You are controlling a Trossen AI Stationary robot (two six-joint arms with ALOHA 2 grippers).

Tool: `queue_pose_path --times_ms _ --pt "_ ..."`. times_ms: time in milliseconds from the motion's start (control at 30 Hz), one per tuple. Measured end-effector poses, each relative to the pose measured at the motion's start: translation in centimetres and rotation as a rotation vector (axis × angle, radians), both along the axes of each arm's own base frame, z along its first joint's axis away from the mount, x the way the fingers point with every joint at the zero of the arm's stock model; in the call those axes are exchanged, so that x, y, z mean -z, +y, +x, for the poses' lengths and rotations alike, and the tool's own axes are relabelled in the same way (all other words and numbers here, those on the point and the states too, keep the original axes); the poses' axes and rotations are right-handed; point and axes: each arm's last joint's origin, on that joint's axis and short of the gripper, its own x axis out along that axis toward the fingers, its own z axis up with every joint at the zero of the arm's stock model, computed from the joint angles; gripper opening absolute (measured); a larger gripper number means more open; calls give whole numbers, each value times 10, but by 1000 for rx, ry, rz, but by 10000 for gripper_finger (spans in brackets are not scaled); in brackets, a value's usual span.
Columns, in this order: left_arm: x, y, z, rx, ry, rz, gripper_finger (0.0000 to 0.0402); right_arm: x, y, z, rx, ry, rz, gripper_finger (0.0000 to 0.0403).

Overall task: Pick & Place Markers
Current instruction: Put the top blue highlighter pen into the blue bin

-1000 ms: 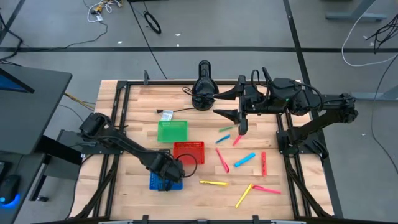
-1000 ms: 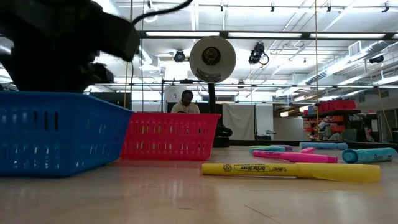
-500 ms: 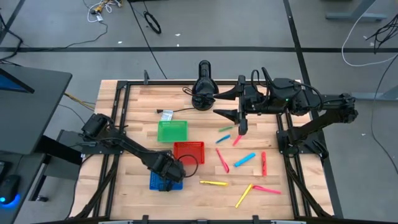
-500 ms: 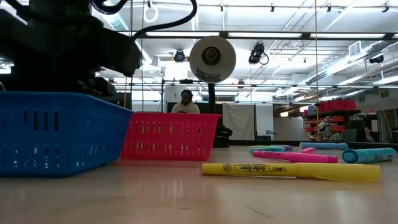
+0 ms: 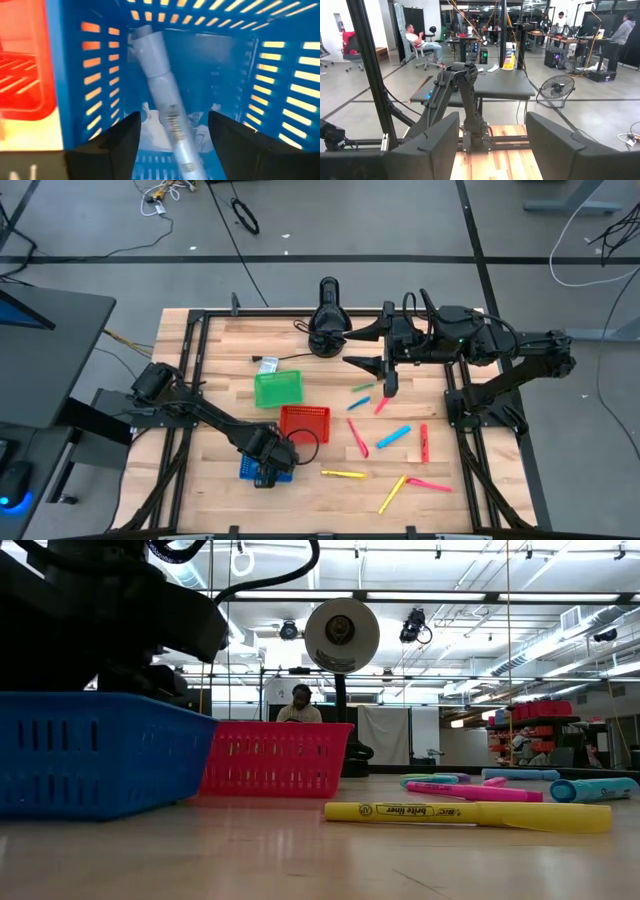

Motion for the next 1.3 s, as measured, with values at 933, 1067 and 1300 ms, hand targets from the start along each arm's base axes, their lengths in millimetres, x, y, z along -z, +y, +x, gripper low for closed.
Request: queue_pose_path --times_ms 933,1067,1300 --pt "-46 15 -7 -103 -55 -173 233 1 0 0 0 7 2 233" --pt "-59 21 -9 -119 -114 -169 233 1 0 0 1 7 1 233" --pt "-92 33 -17 -146 -269 -162 233 1 0 0 0 9 1 233"
